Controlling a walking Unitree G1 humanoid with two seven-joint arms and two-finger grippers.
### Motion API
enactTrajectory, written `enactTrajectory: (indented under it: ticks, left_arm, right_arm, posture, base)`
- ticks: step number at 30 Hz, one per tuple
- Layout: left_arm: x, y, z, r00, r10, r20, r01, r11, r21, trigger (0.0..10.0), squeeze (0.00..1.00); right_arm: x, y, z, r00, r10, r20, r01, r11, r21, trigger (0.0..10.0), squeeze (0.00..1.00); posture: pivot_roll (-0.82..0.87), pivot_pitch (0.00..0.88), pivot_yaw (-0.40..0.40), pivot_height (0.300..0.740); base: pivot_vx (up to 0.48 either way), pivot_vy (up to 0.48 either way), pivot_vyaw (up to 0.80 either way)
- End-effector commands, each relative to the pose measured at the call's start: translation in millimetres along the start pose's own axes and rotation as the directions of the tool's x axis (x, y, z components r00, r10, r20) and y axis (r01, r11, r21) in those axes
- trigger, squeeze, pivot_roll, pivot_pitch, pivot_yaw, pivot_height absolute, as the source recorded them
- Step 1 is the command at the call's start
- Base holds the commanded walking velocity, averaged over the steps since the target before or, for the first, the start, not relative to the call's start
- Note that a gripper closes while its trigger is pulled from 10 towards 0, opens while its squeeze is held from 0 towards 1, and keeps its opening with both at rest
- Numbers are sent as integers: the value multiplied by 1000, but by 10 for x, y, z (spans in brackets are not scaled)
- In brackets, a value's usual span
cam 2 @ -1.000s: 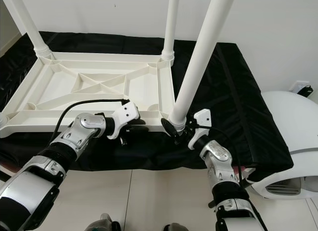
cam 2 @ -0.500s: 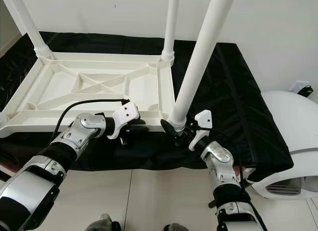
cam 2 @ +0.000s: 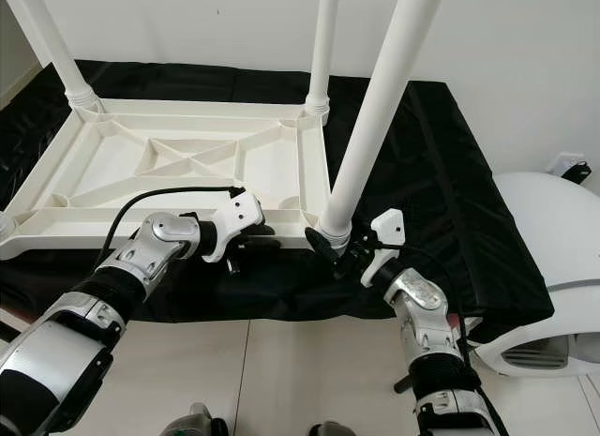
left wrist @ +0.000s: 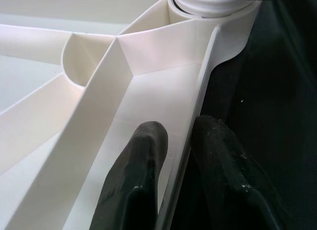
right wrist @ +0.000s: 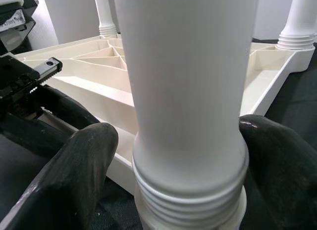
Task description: Building children table
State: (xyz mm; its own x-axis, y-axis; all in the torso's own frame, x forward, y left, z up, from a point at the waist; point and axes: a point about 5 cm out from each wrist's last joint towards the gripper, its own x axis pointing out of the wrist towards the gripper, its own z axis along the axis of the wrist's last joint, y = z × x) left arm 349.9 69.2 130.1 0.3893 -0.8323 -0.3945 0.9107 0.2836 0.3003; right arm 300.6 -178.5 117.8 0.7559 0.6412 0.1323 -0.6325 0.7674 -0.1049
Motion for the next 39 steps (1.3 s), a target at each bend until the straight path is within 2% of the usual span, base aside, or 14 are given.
enactTrajectory:
  ticks: [1,11,39]
  left_arm:
    - [2,62,195,998,-45,49,42,997,72,10000,0]
    - [9,105,208,999,-35,41,32,997,70,10000,0]
    - [10,163,216,999,-26,28,24,997,70,10000,0]
  right_arm:
    - [-18,14,-11,1000,6,-5,-6,1000,10,10000,0]
    - [-161,3,63,999,39,-23,-39,999,-21,10000,0]
    - [-436,10,128,998,-10,-55,8,999,-44,10000,0]
  posture:
    - [-68,0,36,740]
    - [-87,0,48,740]
    - [-111,13,66,740]
  base:
    - [0,0,0]
    - [0,0,0]
    - [0,0,0]
